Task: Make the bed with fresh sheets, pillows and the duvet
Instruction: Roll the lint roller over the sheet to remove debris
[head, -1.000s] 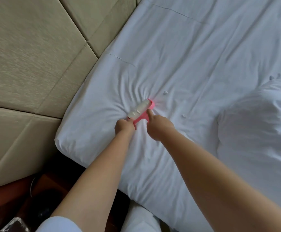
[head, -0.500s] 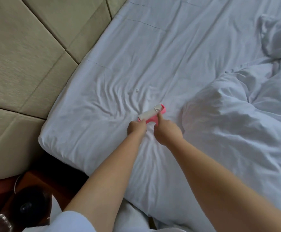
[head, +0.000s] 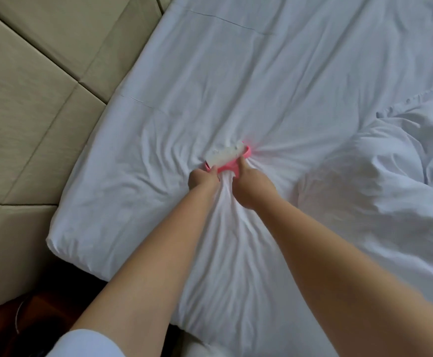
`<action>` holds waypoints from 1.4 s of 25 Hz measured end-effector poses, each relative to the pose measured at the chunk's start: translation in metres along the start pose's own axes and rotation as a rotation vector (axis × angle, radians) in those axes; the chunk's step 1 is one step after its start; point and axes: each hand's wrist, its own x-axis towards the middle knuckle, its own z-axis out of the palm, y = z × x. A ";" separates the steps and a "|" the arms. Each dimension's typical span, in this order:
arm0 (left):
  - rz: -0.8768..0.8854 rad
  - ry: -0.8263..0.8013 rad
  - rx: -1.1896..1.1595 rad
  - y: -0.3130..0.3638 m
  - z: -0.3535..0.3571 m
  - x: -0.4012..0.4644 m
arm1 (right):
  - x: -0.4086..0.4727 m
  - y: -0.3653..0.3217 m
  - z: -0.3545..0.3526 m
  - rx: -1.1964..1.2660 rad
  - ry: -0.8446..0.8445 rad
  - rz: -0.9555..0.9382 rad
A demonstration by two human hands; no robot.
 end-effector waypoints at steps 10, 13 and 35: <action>0.031 0.038 -0.038 0.067 -0.026 0.085 | 0.088 -0.049 -0.014 -0.021 0.019 -0.014; 0.038 0.000 -0.075 0.066 -0.028 0.083 | 0.082 -0.046 -0.014 -0.035 -0.001 -0.025; -0.295 -0.311 -0.259 -0.107 0.041 -0.140 | -0.169 0.081 0.009 -0.200 0.017 0.019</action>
